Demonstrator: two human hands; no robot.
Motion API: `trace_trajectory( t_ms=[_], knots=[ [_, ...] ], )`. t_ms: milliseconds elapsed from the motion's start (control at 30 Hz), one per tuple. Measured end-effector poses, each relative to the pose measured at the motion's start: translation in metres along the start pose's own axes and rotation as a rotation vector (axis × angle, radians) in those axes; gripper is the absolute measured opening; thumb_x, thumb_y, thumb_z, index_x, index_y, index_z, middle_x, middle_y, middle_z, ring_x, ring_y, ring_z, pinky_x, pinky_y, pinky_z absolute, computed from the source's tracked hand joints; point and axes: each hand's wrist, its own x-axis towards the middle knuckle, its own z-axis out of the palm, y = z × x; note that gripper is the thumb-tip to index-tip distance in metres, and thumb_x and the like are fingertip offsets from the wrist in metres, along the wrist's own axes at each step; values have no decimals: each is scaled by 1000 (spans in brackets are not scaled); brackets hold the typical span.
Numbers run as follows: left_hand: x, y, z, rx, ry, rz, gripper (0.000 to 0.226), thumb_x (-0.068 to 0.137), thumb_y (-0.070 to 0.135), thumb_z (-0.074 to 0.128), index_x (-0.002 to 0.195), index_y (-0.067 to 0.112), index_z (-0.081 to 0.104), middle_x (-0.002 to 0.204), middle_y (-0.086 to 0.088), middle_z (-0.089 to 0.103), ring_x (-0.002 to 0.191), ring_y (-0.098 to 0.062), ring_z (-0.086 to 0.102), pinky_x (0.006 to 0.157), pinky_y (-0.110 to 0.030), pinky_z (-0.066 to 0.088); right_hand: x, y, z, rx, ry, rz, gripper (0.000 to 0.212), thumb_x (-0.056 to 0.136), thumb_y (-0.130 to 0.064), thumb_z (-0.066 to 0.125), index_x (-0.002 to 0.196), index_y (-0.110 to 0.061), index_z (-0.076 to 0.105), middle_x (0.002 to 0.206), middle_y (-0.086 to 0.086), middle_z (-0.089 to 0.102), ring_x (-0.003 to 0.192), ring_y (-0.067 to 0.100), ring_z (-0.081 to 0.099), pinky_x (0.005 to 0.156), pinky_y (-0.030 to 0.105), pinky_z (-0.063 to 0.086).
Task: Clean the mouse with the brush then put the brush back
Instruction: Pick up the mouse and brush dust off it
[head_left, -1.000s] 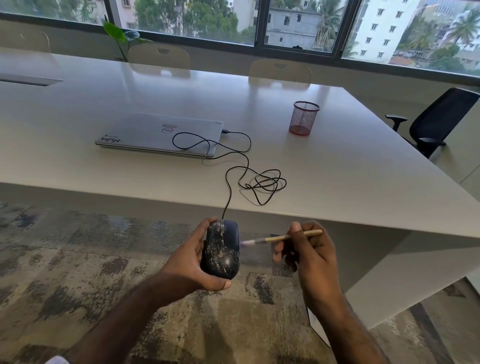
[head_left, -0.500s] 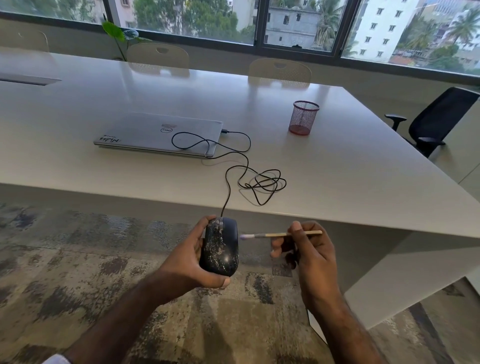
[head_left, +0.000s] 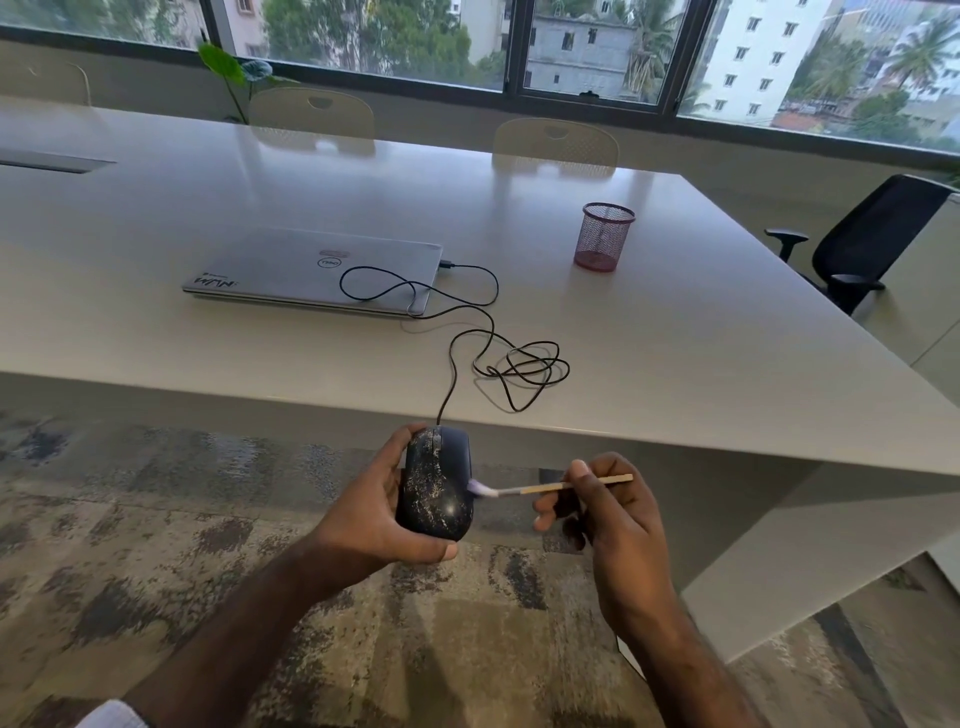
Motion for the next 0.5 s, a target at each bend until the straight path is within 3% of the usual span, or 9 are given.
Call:
trace_trajectory(
  t_ms=[133, 300, 500],
  knots=[
    [0, 1, -1, 0, 3, -1, 103, 57, -18, 89, 123, 54, 57, 115, 6, 72, 110, -15, 72, 79, -24, 60, -2, -1, -2, 22, -13, -4, 24, 90, -28, 56, 80, -7, 55, 63, 20, 67, 50, 22, 59, 46, 21, 42],
    [1, 1, -1, -2, -10, -9, 105, 57, -19, 89, 133, 43, 51, 117, 7, 71, 113, -13, 70, 81, -23, 60, 0, -5, 0, 11, 38, -21, 23, 91, -32, 55, 83, -10, 54, 76, 23, 73, 60, 27, 66, 48, 25, 42],
    [1, 0, -3, 27, -6, -14, 104, 55, -12, 92, 129, 49, 53, 116, 8, 72, 113, -15, 70, 80, -23, 60, -5, -2, -1, -21, -30, 13, 18, 91, -25, 56, 75, -16, 58, 65, 20, 68, 56, 31, 57, 51, 33, 38]
  ],
)
